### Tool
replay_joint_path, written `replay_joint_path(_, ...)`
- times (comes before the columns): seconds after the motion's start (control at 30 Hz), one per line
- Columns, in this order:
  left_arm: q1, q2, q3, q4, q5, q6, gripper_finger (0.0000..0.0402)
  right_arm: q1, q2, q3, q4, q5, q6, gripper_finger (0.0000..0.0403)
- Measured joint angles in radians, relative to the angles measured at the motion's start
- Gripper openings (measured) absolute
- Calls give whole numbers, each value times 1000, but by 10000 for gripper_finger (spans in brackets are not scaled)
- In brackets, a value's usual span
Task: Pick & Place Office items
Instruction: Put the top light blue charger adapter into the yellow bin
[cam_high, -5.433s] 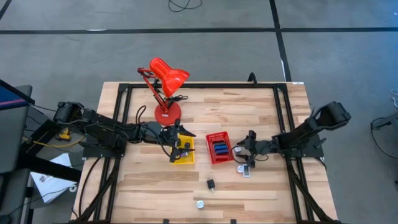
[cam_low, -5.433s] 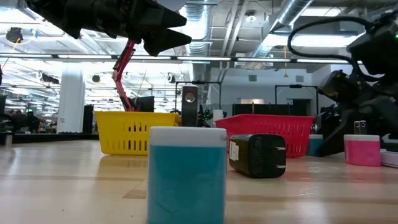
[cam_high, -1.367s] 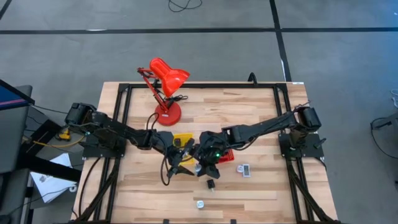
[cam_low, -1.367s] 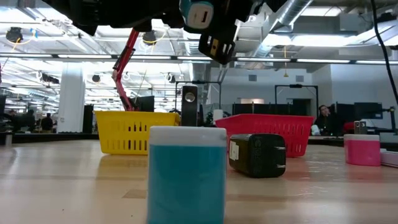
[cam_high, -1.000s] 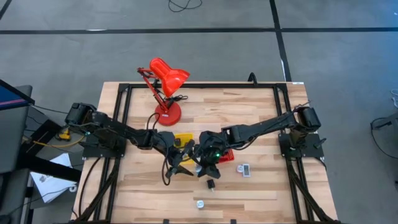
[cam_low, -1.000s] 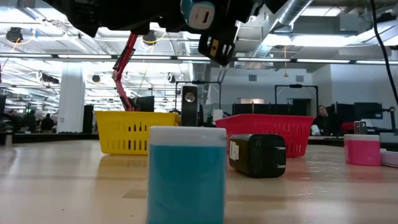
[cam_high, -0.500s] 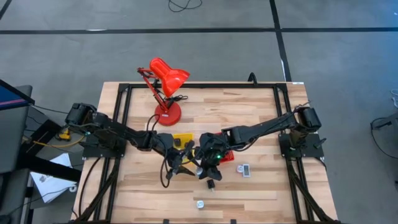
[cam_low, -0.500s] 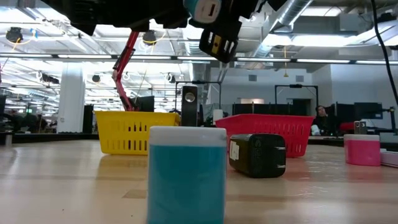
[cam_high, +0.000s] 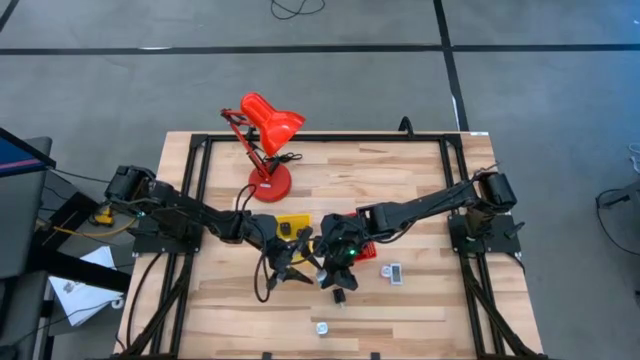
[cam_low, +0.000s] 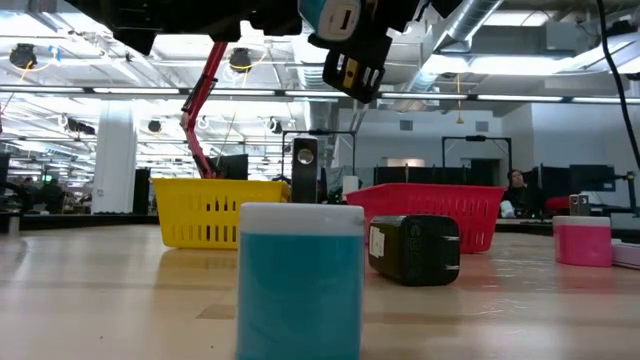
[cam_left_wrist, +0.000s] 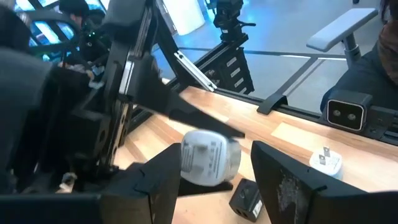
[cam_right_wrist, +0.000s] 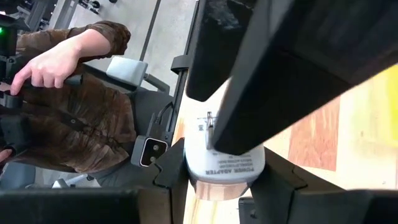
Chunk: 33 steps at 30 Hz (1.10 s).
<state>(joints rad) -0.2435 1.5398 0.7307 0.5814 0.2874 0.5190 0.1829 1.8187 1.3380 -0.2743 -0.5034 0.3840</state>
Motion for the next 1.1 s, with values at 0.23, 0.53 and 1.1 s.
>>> replay_joint_path(0.23, 0, -2, 1, -29, -5, 0, 183, 0, 1, -1, -9, 5, -2, 127)
replay_joint_path(0.53, -31, -2, 2, -55, -6, -2, 168, 2, 2, -2, -17, -1, -2, 127)
replay_joint_path(1.1, -33, -2, -1, 25, -123, 0, 187, -1, 0, -2, 30, 5, -2, 127)
